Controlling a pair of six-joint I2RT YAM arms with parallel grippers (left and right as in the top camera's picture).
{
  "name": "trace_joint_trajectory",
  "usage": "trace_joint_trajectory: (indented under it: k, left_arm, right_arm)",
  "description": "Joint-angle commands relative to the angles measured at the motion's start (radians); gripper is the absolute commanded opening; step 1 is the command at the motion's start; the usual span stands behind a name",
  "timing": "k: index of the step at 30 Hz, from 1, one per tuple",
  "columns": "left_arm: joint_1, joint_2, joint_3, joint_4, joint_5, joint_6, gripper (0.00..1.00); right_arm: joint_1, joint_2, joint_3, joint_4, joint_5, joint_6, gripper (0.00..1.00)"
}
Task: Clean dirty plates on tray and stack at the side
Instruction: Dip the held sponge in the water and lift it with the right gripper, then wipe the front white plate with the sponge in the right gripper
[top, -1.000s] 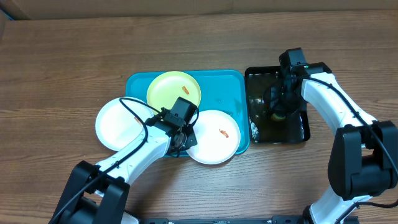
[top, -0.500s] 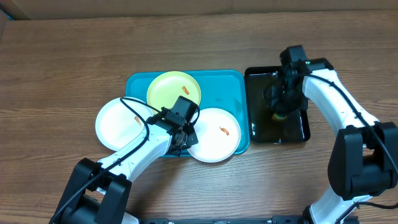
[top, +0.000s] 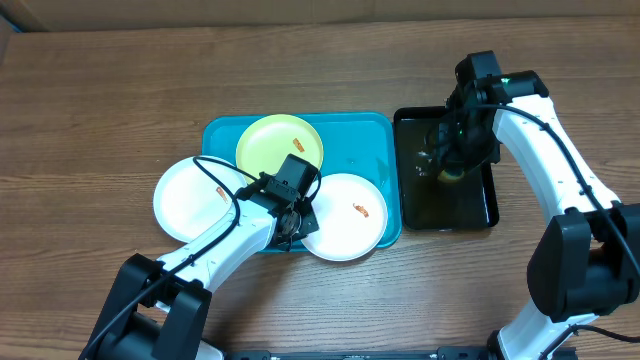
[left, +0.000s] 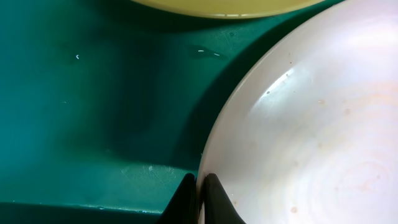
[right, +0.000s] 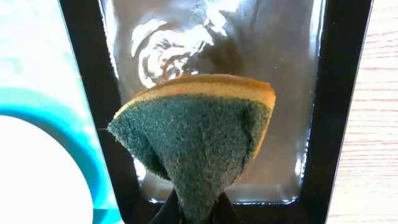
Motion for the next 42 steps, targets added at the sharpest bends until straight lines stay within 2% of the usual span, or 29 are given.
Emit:
trace_joint_trajectory:
  k: [1, 5, 24, 30, 36, 39, 42]
  left_arm:
    - [-0.006, 0.044, -0.021, -0.008, -0.015, -0.006, 0.04]
    - [-0.006, 0.044, -0.021, -0.008, -0.015, -0.006, 0.04]
    - [-0.006, 0.044, -0.021, 0.000, -0.019, -0.006, 0.04]
    - [-0.006, 0.044, -0.021, 0.003, -0.019, -0.007, 0.04]
    - [-0.006, 0.044, -0.021, 0.004, -0.010, -0.006, 0.04]
    - [-0.006, 0.044, -0.021, 0.004, -0.010, -0.006, 0.04]
    - [-0.006, 0.044, -0.021, 0.003, -0.010, -0.005, 0.04]
  right_arm:
    - [0.005, -0.026, 0.020, 0.005, -0.057, 0.008, 0.04]
    - [0.005, -0.026, 0.020, 0.006, -0.216, -0.047, 0.04]
    - [0.006, -0.026, 0.020, -0.018, -0.210, -0.053, 0.04]
    - [0.047, -0.026, 0.020, -0.021, -0.430, -0.202, 0.04]
    - [0.178, -0.024, 0.019, -0.004, -0.400, -0.202, 0.04]
    - [0.254, -0.020, 0.016, 0.016, -0.313, -0.188, 0.04]
    - [0.301, -0.021, -0.008, 0.054, -0.172, -0.081, 0.04]
